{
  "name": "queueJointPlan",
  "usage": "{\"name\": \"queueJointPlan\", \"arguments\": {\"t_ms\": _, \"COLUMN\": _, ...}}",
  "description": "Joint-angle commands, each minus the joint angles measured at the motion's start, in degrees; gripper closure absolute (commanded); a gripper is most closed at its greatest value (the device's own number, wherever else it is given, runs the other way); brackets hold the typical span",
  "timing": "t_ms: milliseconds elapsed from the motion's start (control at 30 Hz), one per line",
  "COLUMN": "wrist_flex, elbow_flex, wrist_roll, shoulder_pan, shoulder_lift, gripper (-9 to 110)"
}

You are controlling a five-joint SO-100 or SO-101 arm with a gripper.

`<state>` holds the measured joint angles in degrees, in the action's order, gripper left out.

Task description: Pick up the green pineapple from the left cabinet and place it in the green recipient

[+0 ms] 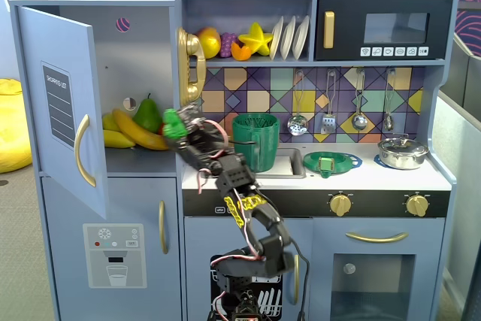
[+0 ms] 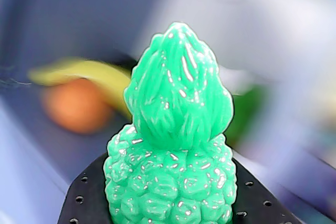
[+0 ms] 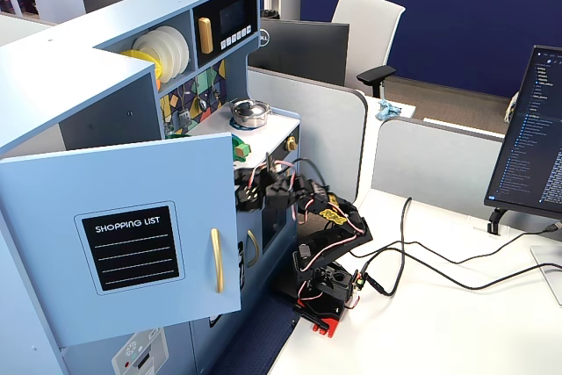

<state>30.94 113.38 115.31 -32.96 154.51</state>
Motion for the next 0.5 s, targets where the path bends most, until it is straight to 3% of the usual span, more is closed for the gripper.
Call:
{"name": "queueJointPlan", "arguments": {"t_ms": 0, "wrist_flex": 5.0, "elbow_flex": -7.1, "wrist_roll": -3.3, "shoulder_pan": 11.7, "shoulder_lift": 2.1, "gripper": 101}}
{"name": "queueJointPlan", "arguments": {"t_ms": 233, "wrist_flex": -3.2, "elbow_flex": -11.6, "wrist_roll": -9.8, "shoulder_pan": 29.2, "shoulder_lift": -10.5, "gripper": 101}}
{"name": "queueJointPlan", "arguments": {"t_ms": 467, "wrist_flex": -12.0, "elbow_flex": -21.8, "wrist_roll": -19.3, "shoulder_pan": 36.0, "shoulder_lift": -29.5, "gripper": 101}}
